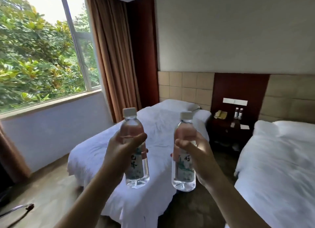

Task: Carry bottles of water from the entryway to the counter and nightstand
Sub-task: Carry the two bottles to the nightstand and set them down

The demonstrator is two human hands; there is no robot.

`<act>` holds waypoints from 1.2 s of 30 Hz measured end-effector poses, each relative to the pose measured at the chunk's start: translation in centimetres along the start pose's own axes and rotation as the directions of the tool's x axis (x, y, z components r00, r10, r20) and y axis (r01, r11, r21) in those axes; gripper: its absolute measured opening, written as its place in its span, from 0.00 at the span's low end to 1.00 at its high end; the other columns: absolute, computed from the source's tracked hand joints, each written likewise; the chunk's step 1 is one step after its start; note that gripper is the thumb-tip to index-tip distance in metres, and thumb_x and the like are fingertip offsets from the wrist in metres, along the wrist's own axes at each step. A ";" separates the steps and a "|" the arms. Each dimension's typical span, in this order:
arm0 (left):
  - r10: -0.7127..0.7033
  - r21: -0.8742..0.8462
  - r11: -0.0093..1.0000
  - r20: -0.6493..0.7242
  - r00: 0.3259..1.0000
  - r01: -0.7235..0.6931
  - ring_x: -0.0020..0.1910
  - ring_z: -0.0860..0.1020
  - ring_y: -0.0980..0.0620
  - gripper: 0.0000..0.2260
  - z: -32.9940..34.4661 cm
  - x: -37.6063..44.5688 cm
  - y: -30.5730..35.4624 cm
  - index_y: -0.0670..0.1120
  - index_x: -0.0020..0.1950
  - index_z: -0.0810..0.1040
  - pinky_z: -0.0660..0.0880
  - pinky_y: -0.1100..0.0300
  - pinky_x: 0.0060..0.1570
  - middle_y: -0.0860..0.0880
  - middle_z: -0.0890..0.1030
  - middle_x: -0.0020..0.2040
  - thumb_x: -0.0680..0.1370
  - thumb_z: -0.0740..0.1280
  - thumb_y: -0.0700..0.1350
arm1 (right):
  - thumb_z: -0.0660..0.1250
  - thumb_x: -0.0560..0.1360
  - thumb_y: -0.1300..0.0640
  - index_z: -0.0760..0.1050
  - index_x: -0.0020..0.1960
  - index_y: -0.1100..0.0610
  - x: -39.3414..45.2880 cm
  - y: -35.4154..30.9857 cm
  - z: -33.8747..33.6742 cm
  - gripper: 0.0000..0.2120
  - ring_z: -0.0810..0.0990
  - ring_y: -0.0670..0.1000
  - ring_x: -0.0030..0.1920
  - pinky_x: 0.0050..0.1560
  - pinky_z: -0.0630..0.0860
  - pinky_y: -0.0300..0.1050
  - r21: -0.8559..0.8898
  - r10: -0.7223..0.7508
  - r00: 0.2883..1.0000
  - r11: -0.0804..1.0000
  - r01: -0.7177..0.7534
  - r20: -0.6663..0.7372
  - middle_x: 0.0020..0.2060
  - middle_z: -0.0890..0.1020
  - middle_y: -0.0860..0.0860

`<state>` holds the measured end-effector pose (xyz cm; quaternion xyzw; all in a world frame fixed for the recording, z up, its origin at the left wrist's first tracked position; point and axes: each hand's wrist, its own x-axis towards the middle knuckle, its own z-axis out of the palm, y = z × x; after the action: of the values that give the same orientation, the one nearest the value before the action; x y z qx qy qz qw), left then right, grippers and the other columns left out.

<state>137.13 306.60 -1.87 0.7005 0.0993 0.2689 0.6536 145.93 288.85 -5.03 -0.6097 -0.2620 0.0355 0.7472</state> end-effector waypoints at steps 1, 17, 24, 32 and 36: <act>-0.006 -0.010 1.000 0.038 0.999 0.006 0.41 0.85 0.41 0.15 1.2 2.0 -0.7 0.46 0.52 0.78 0.81 0.53 0.38 0.40 0.83 0.44 0.70 0.77 0.47 | 0.73 0.60 0.44 0.79 0.46 0.47 1.2 0.4 -1.3 0.16 0.84 0.57 0.46 0.47 0.82 0.53 0.005 0.010 0.999 1.000 -0.010 -0.044 0.40 0.84 0.47; 0.101 -0.182 0.983 0.585 0.805 0.009 0.40 0.83 0.38 0.11 20.2 35.7 -11.5 0.45 0.46 0.78 0.80 0.47 0.41 0.46 0.81 0.37 0.66 0.73 0.43 | 0.69 0.67 0.53 0.77 0.46 0.51 26.2 9.4 -14.0 0.08 0.84 0.61 0.44 0.39 0.82 0.44 -0.206 -0.064 0.853 0.977 -0.052 -0.518 0.46 0.80 0.61; 0.086 -0.210 0.975 0.661 0.746 0.074 0.35 0.81 0.40 0.08 29.0 46.5 -14.1 0.43 0.43 0.77 0.80 0.46 0.41 0.45 0.79 0.33 0.66 0.71 0.41 | 0.69 0.67 0.55 0.73 0.50 0.62 35.4 12.4 -21.4 0.15 0.81 0.67 0.43 0.49 0.79 0.64 -0.235 -0.109 0.803 0.971 -0.040 -0.585 0.43 0.79 0.61; 0.045 -0.206 0.970 0.672 0.739 0.128 0.38 0.83 0.45 0.11 42.7 57.3 -20.6 0.41 0.51 0.76 0.81 0.55 0.38 0.45 0.81 0.38 0.72 0.73 0.43 | 0.71 0.63 0.49 0.73 0.53 0.65 46.5 18.0 -34.4 0.26 0.84 0.58 0.38 0.39 0.81 0.44 -0.193 -0.065 0.776 0.978 -0.074 -0.627 0.47 0.78 0.70; 0.037 -0.168 0.980 0.664 0.747 0.102 0.39 0.83 0.44 0.12 50.7 63.7 -22.2 0.41 0.51 0.77 0.82 0.55 0.39 0.44 0.81 0.39 0.70 0.73 0.43 | 0.71 0.63 0.47 0.75 0.52 0.59 53.6 20.5 -42.2 0.22 0.84 0.62 0.44 0.43 0.81 0.48 -0.168 -0.052 0.778 0.983 -0.070 -0.626 0.47 0.79 0.65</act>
<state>220.71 296.91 -7.68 0.6813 -0.1537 -0.0005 0.7157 215.85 276.36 -10.43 -0.6535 0.0025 -0.1901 0.7326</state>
